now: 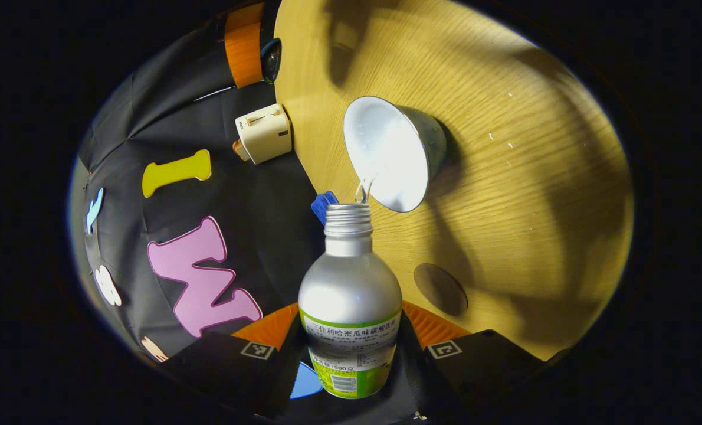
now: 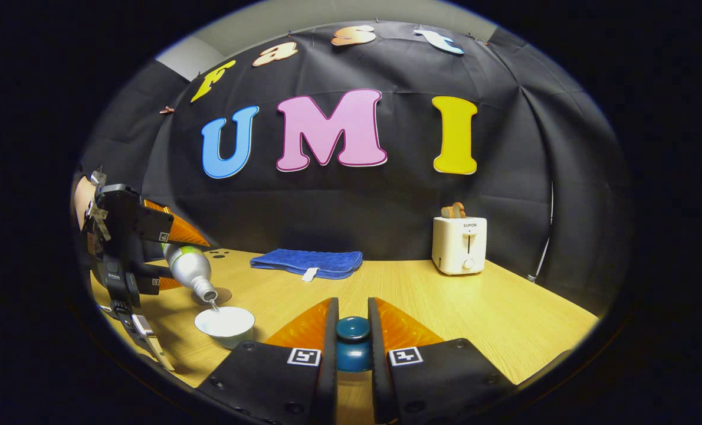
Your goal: Open the teacup lid with one hand, grasp the water bottle and pour water into the teacup with the other hand; after pouring, place the water bottle on the coaster and then close the teacup lid.
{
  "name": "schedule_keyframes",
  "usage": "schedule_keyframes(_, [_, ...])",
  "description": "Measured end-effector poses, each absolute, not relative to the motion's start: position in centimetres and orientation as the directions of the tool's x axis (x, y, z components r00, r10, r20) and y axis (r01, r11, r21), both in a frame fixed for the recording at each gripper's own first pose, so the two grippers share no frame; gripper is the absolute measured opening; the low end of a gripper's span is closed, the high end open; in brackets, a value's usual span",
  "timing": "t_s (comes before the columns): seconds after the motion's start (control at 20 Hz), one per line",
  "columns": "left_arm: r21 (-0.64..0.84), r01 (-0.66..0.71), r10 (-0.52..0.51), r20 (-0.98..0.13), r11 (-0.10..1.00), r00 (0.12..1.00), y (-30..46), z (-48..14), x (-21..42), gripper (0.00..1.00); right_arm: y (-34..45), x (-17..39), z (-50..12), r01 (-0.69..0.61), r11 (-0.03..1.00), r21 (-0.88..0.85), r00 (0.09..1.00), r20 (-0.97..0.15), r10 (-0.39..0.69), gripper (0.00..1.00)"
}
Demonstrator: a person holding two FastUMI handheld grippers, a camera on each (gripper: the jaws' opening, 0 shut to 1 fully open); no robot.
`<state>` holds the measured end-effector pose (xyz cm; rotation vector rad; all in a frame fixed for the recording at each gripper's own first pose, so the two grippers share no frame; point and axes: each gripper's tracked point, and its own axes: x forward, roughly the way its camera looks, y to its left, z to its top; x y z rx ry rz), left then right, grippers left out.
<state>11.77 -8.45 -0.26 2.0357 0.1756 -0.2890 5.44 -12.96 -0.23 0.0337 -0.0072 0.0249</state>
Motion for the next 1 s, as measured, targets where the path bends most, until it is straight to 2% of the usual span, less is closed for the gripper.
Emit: schedule_keyframes(1.0, [0.721, 0.231, 0.019, -0.29, -0.654, 0.957, -9.6, 2.7, 12.0, 0.79, -13.0, 5.5, -0.3, -0.024, 0.999, 0.034, 1.0, 0.007, 0.024, 0.27])
